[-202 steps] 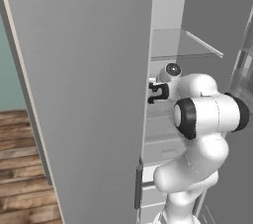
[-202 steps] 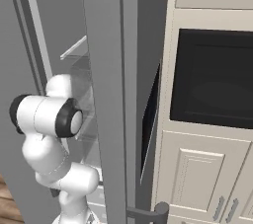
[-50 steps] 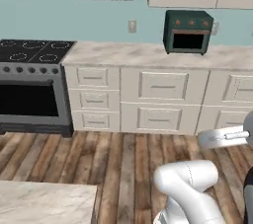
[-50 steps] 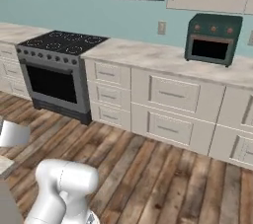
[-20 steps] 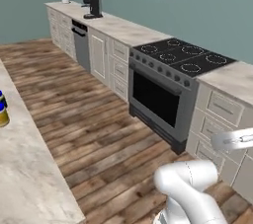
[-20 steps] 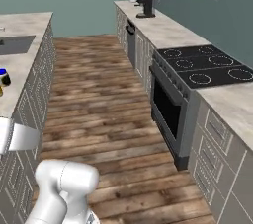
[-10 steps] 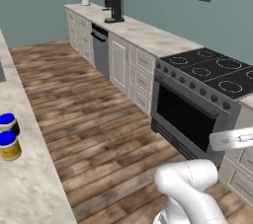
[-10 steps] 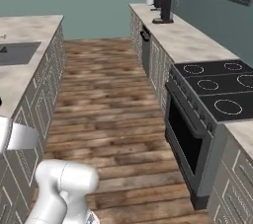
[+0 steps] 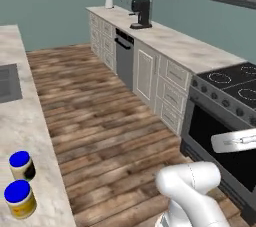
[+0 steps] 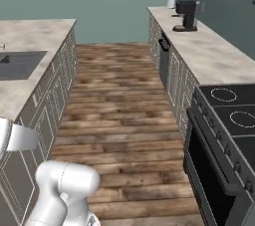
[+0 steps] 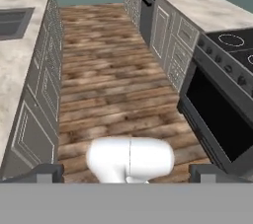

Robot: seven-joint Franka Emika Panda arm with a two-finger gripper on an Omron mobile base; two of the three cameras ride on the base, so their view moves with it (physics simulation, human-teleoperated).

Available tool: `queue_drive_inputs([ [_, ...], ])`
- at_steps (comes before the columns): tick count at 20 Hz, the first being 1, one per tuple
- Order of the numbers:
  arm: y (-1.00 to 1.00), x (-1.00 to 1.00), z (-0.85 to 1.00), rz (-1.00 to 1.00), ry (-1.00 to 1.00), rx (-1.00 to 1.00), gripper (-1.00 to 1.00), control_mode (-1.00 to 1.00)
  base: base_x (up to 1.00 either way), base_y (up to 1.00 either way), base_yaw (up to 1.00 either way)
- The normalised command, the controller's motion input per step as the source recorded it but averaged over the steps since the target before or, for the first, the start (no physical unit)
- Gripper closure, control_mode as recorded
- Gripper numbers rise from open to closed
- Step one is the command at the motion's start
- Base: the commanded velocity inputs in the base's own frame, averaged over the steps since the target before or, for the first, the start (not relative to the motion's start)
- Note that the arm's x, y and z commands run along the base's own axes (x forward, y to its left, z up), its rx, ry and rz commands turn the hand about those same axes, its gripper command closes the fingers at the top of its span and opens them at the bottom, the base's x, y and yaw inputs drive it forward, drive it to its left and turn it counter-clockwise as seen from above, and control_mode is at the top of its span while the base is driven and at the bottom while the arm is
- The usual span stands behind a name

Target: Place the mayonnaise and mayonnaise from the counter to the top shelf of the fridge. If the existing items in the fridge are on the top shelf, move them to other shelves.

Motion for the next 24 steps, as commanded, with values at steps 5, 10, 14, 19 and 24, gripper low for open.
queue_drive_inputs([
  [5,0.0,0.0,0.0,0.0,0.0,0.0,-1.0,1.0,0.88,-0.27,0.53],
  [10,0.0,0.0,0.0,0.0,0.0,0.0,-1.0,1.0,0.79,-0.42,0.62],
  [14,0.0,0.0,0.0,0.0,0.0,0.0,-1.0,1.0,0.76,-0.44,0.62],
  [19,0.0,0.0,0.0,0.0,0.0,0.0,-1.0,1.0,0.73,-0.35,0.67],
  [24,0.0,0.0,0.0,0.0,0.0,0.0,-1.0,1.0,0.54,-0.26,0.76],
])
